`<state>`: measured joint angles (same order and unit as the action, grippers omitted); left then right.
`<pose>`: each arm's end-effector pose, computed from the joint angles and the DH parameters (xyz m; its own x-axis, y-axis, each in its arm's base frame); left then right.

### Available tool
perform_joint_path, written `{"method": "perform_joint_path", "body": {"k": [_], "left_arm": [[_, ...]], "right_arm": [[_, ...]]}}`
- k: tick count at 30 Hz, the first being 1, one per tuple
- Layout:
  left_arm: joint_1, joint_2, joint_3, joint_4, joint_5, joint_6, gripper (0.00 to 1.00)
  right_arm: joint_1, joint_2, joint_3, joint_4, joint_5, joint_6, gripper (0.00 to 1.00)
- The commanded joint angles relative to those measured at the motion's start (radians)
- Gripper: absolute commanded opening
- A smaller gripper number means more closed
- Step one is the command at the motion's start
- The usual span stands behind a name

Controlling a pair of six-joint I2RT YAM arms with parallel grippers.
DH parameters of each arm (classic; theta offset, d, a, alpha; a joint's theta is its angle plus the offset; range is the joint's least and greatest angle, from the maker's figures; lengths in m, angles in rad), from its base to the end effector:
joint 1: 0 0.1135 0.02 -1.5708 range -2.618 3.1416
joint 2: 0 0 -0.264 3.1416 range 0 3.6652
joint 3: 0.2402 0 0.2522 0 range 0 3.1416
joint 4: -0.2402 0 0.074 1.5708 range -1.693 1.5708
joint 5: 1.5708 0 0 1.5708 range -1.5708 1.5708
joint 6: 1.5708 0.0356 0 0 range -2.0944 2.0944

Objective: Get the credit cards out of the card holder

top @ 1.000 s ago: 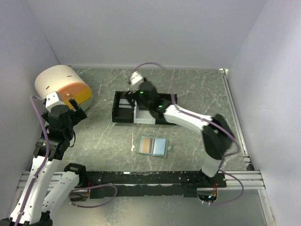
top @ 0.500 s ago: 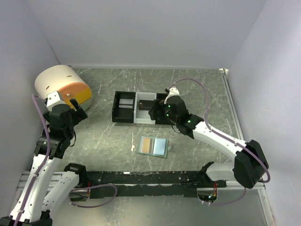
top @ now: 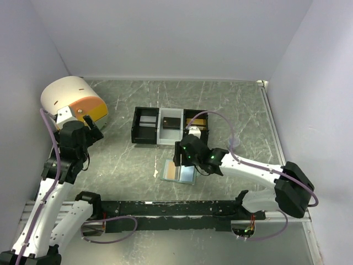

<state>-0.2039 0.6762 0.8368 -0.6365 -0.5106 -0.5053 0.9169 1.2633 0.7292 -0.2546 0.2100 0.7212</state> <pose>0.1403 -0.0112 0.3290 -0.2722 -0.3750 -0.8862 -0.4348 0.8695 -0.2344 0.1629 0.2004 0.2149 -0.7777 0.0469 -0.6269 -0.2309 0.9062 0.3543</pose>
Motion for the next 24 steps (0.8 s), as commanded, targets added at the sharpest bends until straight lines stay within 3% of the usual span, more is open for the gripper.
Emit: {"method": "perform_joint_path", "body": {"k": [1,11,24], "left_arm": [[0.004,0.001,0.008,-0.023,-0.018,-0.002,1.00],[0.004,0.011,0.005,-0.020,-0.018,0.001,1.00],[0.004,0.011,0.004,-0.019,-0.018,0.003,1.00]], "right_arm": [[0.036,0.066,0.004,-0.039,0.120,0.077,0.60],[0.071,0.173,0.035,-0.009,0.107,0.087,0.63],[0.131,0.364,0.174,-0.087,0.181,0.094,0.64]]}}
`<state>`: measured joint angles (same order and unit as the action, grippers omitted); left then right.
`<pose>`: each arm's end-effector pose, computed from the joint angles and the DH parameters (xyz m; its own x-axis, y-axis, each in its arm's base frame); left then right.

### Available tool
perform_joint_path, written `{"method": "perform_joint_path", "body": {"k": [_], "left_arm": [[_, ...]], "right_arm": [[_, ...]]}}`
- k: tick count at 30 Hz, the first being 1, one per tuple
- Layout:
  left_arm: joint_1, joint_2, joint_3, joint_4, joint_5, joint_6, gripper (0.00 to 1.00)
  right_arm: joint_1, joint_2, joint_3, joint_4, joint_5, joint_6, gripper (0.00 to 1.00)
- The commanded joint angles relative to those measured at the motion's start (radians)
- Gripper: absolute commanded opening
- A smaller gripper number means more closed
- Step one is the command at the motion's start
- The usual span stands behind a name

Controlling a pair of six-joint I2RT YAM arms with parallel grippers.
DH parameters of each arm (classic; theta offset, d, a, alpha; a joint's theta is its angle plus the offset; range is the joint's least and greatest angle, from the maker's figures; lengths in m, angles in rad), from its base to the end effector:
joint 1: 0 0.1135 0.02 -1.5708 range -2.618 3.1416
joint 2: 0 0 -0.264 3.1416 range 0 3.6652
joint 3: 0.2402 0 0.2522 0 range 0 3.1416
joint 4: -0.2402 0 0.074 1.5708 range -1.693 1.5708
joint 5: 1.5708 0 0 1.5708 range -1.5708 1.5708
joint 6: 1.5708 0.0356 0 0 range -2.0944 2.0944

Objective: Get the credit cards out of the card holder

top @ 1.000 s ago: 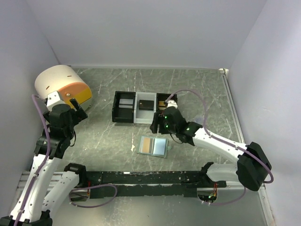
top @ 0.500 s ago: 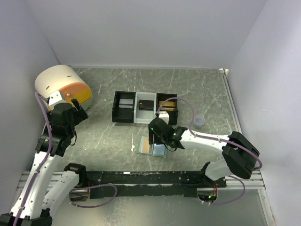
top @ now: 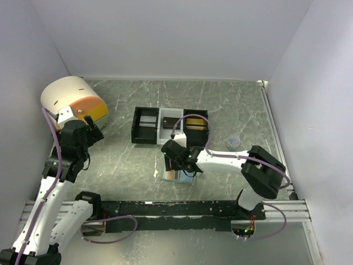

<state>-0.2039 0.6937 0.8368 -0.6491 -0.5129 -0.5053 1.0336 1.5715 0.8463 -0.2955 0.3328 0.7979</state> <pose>0.1434 -0.0118 0.3257 -0.2973 -0.3692 -0.8805 -0.4432 0.8702 -0.2153 0.1633 0.2514 0.1682 -0.8233 -0.0601 -0.5644 -0.1936 0.9645 0.1798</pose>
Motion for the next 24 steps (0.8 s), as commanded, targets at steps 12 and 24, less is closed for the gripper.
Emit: {"method": "perform_joint_path", "body": {"k": [12,24], "left_arm": [[0.004,-0.004,0.005,-0.006,-0.015,0.004,1.00],[0.004,-0.009,0.004,-0.004,-0.012,0.007,1.00]], "right_arm": [[0.073,0.174,0.106,-0.103,0.127,0.047,0.45],[0.080,0.105,0.106,-0.093,0.132,0.003,0.34]]}}
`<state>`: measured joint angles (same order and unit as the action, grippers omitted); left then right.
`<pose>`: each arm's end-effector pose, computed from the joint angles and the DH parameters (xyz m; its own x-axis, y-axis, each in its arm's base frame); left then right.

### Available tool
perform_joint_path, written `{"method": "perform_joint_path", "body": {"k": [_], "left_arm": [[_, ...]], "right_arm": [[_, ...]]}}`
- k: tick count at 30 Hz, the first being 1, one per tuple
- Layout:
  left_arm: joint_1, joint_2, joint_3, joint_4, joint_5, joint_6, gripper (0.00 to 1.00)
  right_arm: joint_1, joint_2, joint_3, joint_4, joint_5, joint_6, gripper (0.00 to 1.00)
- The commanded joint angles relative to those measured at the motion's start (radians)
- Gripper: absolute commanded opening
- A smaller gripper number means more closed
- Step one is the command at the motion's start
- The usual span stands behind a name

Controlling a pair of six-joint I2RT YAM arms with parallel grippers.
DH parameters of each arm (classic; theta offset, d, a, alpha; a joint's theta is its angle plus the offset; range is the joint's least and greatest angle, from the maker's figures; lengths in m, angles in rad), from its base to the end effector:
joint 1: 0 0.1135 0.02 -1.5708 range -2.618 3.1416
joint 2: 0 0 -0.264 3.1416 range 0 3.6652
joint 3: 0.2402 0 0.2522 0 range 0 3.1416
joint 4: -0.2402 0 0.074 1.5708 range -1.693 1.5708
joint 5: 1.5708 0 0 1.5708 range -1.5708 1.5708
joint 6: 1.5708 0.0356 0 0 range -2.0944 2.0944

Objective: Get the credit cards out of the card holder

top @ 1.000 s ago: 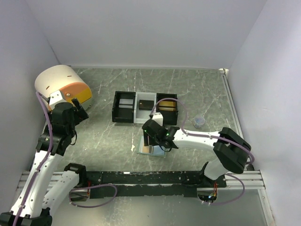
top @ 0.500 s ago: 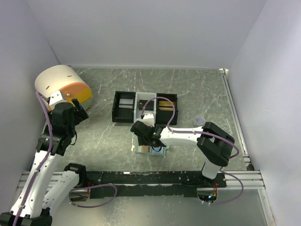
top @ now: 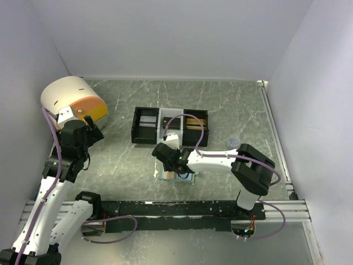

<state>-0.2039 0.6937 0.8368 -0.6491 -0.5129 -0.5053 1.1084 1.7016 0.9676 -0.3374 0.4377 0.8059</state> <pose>0.1434 -0.0118 0.3257 -0.2973 -0.3692 -0.8805 -0.4432 0.8702 -0.2153 0.1596 0.2863 0.1624 -0.7907 -0.1215 -0.6001 -0.2161 0.9724 0.0878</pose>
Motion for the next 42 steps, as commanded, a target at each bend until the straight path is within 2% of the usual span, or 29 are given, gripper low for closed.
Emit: {"method": "perform_joint_path", "body": {"k": [1,2,5,12,16,29,34,37,40,42], "left_arm": [[0.004,-0.010,0.004,-0.004,-0.011,0.007,1.00],[0.004,-0.011,0.004,-0.004,-0.010,0.007,1.00],[0.005,-0.014,0.003,-0.001,-0.006,0.010,1.00],[0.004,-0.015,0.004,-0.004,-0.008,0.008,1.00],[0.004,-0.021,0.001,0.001,-0.003,0.011,1.00],[0.004,-0.017,0.003,0.000,-0.001,0.012,1.00],[0.004,-0.017,0.002,-0.001,0.000,0.011,1.00],[0.004,-0.016,0.003,-0.001,0.003,0.013,1.00],[0.004,-0.015,0.001,0.002,0.010,0.014,1.00],[0.004,-0.013,0.000,0.002,0.012,0.014,1.00]], "right_arm": [[0.006,-0.027,-0.010,-0.064,0.034,-0.001,0.37],[0.006,-0.028,-0.006,-0.076,0.039,0.003,0.43],[0.008,-0.041,0.007,-0.111,0.063,0.014,0.48],[0.008,-0.037,0.027,-0.164,0.078,0.040,0.74],[0.007,-0.018,0.052,-0.161,0.079,0.060,0.81],[0.008,0.064,0.055,-0.101,0.017,0.098,0.82],[0.008,0.075,0.024,-0.079,0.008,0.119,0.68],[0.007,0.044,-0.018,-0.059,0.006,0.120,0.64],[0.001,-0.001,-0.054,0.017,-0.047,0.082,0.66],[-0.001,-0.015,-0.061,0.034,-0.077,0.077,0.73]]}}
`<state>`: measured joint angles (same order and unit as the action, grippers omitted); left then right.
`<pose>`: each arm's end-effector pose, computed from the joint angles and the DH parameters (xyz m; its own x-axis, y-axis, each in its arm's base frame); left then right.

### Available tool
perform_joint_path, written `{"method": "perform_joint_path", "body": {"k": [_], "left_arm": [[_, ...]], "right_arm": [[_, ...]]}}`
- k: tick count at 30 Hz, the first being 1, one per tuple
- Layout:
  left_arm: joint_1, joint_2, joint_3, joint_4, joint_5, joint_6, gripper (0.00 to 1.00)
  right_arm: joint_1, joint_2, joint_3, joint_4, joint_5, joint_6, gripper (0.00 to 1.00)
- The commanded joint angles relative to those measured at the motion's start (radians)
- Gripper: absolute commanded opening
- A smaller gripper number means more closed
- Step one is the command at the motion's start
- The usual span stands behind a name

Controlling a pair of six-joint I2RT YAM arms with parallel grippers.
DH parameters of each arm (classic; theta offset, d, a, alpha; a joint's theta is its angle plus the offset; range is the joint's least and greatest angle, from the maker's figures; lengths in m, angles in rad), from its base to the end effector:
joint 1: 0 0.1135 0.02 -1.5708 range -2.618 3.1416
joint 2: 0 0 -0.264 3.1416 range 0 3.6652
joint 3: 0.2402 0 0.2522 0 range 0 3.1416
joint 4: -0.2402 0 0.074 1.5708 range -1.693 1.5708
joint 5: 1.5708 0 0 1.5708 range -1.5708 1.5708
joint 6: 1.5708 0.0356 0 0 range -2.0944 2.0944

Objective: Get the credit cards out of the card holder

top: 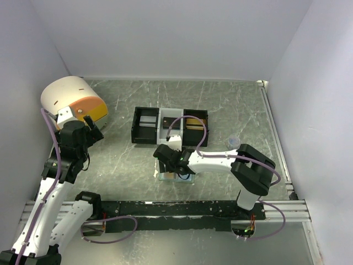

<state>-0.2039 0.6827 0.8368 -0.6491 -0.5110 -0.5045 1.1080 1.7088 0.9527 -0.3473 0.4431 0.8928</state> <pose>0.1411 -0.0114 0.3270 -0.2889 -0.3708 -0.8826 -0.4392 0.8706 -0.2220 0.1581 0.2827 0.1558 -0.8124 -0.0523 -0.5807 -0.1425 0.9836 0.1108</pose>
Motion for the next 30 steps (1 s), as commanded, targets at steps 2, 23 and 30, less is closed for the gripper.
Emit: {"method": "perform_joint_path", "body": {"k": [2,23,30], "left_arm": [[0.004,0.003,0.001,0.001,0.012,0.014,1.00],[0.005,0.007,0.001,0.004,0.022,0.017,1.00],[0.004,0.016,-0.023,0.066,0.232,0.032,1.00]], "right_arm": [[-0.003,-0.026,-0.044,0.050,-0.103,-0.018,0.76],[-0.010,-0.033,-0.053,0.073,-0.127,-0.016,0.60],[-0.049,-0.080,-0.117,0.205,-0.264,-0.035,0.56]]}}
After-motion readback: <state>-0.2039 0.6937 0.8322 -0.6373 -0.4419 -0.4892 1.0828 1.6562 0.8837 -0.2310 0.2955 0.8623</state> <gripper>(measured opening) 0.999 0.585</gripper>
